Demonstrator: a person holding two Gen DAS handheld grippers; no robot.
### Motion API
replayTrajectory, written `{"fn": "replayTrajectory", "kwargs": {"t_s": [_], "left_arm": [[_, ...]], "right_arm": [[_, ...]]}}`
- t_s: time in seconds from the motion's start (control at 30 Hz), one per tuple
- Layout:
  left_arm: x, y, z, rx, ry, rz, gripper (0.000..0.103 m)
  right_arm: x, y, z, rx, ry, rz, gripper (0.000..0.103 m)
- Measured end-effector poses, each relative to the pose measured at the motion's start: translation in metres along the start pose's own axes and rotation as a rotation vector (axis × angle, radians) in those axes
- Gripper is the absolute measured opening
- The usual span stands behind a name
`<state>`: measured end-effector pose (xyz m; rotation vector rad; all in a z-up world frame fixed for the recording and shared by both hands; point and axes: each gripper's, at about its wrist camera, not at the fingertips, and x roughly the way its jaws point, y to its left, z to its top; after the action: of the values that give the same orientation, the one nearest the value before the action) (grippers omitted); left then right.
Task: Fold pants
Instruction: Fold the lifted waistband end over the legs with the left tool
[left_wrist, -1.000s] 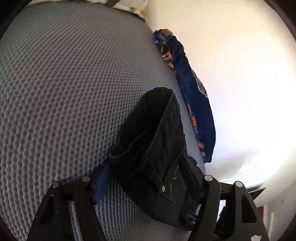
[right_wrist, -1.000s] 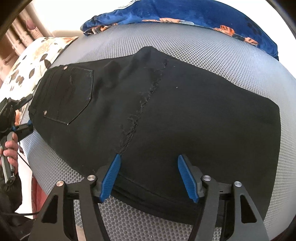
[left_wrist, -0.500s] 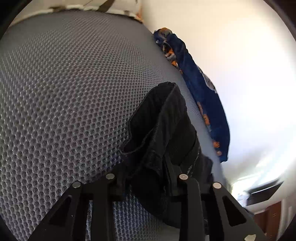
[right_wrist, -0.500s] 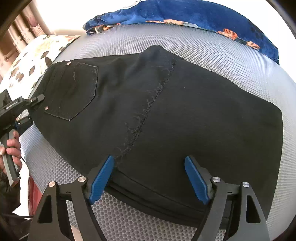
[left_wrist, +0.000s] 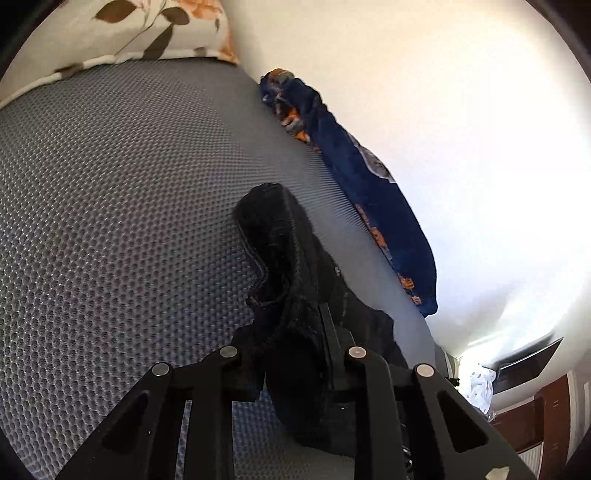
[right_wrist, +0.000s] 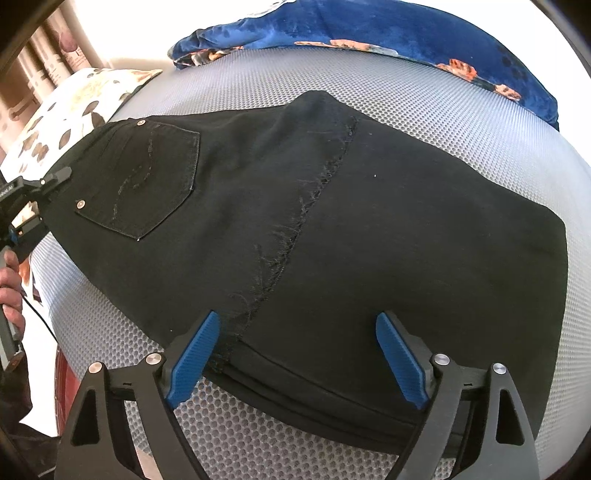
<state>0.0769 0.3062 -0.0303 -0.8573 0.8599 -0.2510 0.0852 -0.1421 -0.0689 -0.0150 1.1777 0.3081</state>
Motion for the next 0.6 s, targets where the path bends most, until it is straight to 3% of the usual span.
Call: {"fn": "replayTrajectory", "kwargs": {"t_s": [0.27,0.4,0.6], "left_arm": [[0.010,-0.030,0.015,0.011,-0.007,-0.041,0.019],[0.016,-0.058,0.019,0.060,-0.008,-0.059,0.019],[0.026,-0.117,0.015,0.177,0.018,-0.088,0.019]], "right_arm": [[-0.003,-0.012,0.002,0.062,0.002,0.068,0.087],[-0.010,-0.027,0.005,0.136,0.002,0.127,0.087],[-0.038,-0.051,0.010,0.179,-0.072,0.122,0.087]]}}
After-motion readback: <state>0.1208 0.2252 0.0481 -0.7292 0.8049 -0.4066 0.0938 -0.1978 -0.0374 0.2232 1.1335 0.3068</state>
